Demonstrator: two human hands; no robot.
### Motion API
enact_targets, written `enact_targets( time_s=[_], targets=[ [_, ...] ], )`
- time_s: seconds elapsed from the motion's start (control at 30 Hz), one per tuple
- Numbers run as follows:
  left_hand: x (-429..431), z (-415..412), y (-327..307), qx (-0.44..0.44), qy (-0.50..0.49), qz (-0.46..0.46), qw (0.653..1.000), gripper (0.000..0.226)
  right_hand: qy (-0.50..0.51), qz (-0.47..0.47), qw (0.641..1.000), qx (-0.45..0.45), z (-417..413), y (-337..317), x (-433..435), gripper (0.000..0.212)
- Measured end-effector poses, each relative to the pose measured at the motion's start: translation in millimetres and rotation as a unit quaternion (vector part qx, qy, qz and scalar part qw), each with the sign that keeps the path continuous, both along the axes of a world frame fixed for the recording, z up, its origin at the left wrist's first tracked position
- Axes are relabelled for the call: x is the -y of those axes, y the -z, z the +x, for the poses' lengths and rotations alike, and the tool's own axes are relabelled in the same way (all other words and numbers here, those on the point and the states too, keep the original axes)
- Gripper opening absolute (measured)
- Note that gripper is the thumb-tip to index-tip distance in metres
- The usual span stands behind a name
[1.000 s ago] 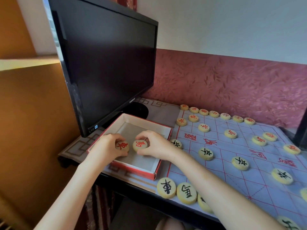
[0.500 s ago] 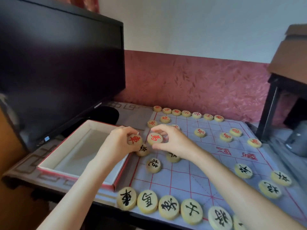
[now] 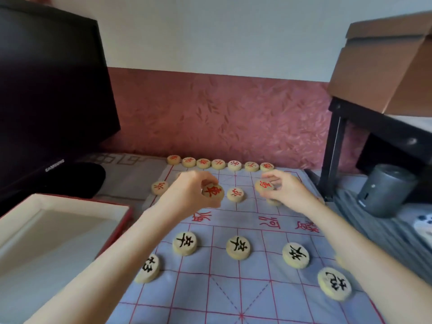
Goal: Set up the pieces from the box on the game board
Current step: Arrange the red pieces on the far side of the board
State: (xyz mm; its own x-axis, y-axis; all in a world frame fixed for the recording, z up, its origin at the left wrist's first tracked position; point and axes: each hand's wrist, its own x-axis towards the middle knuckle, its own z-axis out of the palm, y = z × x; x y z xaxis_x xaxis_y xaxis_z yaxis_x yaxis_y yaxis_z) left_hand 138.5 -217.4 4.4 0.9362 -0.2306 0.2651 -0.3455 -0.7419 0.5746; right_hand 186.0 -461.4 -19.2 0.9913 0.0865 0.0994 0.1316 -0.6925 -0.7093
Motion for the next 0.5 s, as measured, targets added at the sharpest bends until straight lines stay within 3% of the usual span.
enact_targets(
  time_s=[0.2, 0.5],
  targets=[
    [41.3, 37.1, 3.1, 0.002, 0.022, 0.002, 1.000, 0.046, 0.148, 0.020, 0.989, 0.005, 66.2, 14.9, 64.3, 0.050],
    [65.6, 75.3, 18.1, -0.006, 0.047, -0.024, 0.999, 0.042, 0.157, -0.021, 0.987, -0.011, 130.9, 26.7, 81.1, 0.051]
  ],
)
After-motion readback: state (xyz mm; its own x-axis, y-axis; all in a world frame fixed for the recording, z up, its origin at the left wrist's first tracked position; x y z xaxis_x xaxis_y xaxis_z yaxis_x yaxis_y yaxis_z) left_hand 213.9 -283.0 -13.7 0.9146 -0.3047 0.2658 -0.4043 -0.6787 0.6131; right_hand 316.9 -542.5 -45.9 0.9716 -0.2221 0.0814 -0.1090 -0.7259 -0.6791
